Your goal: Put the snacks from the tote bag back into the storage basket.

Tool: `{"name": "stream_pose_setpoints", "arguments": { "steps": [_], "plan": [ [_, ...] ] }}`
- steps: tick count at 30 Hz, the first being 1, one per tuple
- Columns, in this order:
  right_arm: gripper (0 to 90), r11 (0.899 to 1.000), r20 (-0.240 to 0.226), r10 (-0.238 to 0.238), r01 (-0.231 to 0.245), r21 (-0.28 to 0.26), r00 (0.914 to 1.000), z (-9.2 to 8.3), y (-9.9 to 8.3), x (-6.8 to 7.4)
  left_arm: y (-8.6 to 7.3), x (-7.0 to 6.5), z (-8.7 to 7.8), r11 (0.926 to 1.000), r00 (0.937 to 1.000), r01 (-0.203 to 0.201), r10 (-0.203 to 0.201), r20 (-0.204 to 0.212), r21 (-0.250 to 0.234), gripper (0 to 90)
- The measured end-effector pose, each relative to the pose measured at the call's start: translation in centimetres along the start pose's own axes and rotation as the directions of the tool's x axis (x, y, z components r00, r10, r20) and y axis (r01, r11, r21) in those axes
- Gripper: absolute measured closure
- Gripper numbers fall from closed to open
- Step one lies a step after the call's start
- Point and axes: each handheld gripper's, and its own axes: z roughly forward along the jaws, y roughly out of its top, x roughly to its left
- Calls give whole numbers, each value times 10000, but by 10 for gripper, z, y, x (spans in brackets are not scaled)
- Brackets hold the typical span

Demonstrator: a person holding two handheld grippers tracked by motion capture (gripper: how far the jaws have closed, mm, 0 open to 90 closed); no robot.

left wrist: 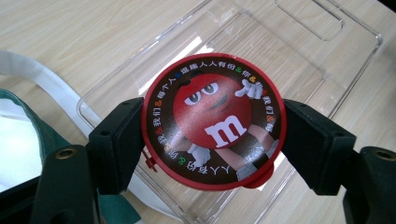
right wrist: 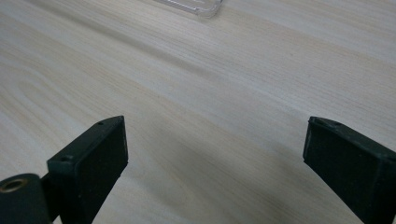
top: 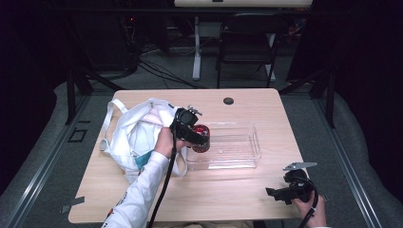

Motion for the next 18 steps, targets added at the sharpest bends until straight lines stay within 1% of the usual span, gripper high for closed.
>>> {"name": "stream_pose_setpoints", "arguments": {
  "steps": [3, 4, 6, 10, 12, 18],
  "plan": [
    [60, 10000, 68, -4, 4, -27, 10000, 1, 0, 0, -5, 0, 6, 9999, 10000, 36, -36, -17, 96, 271],
    [60, 10000, 67, -11, 11, -28, 10000, 1, 0, 0, -9, 0, 11, 9997, 10000, 33, -33, -11, 238, 271],
    [60, 10000, 46, -36, 36, 22, 10000, 1, 1, 0, -10, -1, 13, 9996, 10000, 13, -11, -80, 290, 271],
    [60, 10000, 60, -34, 34, 26, 10000, 1, 1, 1, -16, -2, 22, 9986, 10000, 35, -33, -47, 527, 271],
    [60, 10000, 72, -48, 48, 53, 10000, 1, 1, 1, -19, -2, 25, 9982, 10000, -1, 2, -27, 600, 271],
    [60, 10000, 119, -57, 56, 68, 9999, 1, 1, 1, -25, -1, 32, 9965, 10000, 97, -96, -13, 832, 271]
  ]
}}
